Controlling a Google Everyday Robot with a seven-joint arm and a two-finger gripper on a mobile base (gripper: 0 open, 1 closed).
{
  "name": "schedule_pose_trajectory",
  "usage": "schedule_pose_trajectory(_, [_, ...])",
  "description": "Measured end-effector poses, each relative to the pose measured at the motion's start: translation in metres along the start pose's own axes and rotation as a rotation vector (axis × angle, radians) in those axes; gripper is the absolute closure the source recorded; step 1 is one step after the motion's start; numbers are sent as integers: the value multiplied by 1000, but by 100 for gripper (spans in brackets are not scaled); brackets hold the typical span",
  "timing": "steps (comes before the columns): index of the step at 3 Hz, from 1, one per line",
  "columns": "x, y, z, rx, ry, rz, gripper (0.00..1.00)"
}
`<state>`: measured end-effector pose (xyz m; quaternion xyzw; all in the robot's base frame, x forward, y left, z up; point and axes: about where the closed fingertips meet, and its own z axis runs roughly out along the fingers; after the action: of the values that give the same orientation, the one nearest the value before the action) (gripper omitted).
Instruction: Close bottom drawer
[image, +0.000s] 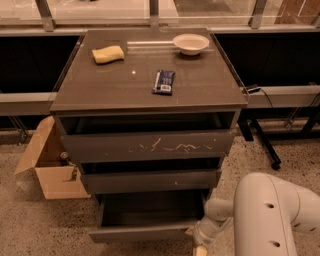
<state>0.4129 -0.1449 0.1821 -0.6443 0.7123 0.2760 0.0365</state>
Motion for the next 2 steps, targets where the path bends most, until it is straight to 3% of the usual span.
schedule_pose_trajectory(1, [16, -21, -24, 59, -8, -35, 0])
schedule_pose_trajectory(2, [28, -41, -46, 96, -22, -69, 17])
